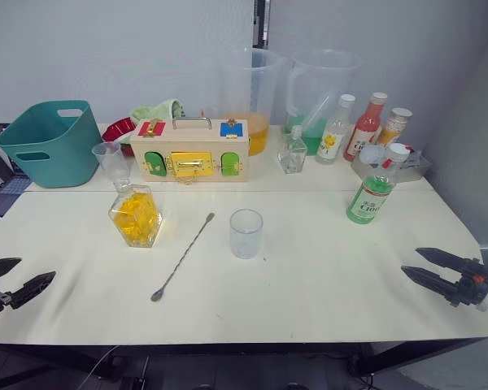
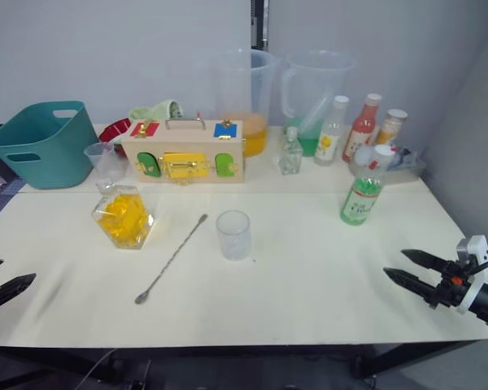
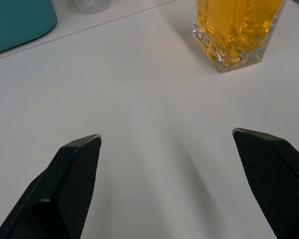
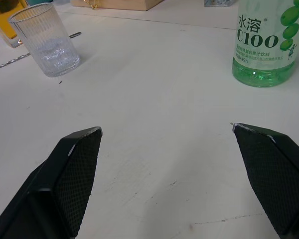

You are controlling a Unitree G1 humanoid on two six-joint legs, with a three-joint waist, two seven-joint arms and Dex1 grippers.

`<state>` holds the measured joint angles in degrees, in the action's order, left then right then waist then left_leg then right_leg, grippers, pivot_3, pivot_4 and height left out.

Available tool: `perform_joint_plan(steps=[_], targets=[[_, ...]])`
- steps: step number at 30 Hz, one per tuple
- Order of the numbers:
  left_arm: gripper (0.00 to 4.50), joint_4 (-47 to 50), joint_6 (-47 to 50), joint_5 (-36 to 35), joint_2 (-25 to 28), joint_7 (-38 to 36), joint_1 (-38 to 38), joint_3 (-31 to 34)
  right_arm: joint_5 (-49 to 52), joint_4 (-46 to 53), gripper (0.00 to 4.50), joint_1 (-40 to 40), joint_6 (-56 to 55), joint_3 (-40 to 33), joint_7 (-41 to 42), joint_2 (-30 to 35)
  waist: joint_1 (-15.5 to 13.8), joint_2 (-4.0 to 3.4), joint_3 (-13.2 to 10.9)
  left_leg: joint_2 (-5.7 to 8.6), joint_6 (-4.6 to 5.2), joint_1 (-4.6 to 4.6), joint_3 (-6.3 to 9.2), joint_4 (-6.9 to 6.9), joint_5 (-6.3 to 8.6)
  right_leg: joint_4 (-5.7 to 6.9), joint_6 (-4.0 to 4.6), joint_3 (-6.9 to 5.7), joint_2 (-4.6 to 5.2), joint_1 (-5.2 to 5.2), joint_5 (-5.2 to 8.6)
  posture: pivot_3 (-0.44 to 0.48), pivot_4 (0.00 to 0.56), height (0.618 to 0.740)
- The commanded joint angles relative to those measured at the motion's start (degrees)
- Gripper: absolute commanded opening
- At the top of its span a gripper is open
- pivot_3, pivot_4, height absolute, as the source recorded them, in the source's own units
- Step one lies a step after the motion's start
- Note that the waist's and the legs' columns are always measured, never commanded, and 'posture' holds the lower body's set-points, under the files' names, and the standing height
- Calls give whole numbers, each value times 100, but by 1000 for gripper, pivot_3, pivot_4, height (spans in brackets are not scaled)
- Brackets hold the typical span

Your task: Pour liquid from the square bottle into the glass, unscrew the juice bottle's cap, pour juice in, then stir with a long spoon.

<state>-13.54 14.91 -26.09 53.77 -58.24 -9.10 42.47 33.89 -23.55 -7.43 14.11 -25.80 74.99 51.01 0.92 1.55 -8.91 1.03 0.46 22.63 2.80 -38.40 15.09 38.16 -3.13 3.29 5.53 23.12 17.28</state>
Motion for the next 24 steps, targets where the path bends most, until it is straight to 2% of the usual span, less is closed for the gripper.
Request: perform_joint_plan(steps=[1,9,12,19,24], targets=[[4470,55,24,-157,55,-88,-13,157,52,295,4500,21,-43,-173,-12,62,0,0,0,0,0,0,0,0,0,0,0,0,0,0,0,0,150,740],[4470,808,391,-857,-372,-98,-253,624,708,1552,4500,-304,1183,245,401,208,24,-1,0,-3,0,-1,1,2,0,0,0,2,0,1,0,0,150,740],[4470,1271,513,-1108,-634,41,-398,817,702,1921,4500,-534,1265,533,612,241,14,-1,0,-3,0,-1,1,4,0,0,0,2,2,1,0,0,150,740],[4470,2704,371,-1100,-1637,965,-724,593,842,2863,4500,-1575,1649,1323,551,66,-10,-1,0,-2,0,1,2,3,0,-6,0,1,4,1,0,0,150,740],[4470,3843,414,-1063,-2562,1927,-815,76,950,3263,4500,-2029,1841,1644,547,29,-86,0,1,4,0,13,8,-4,1,-8,-8,-4,11,2,-5,0,150,740]])
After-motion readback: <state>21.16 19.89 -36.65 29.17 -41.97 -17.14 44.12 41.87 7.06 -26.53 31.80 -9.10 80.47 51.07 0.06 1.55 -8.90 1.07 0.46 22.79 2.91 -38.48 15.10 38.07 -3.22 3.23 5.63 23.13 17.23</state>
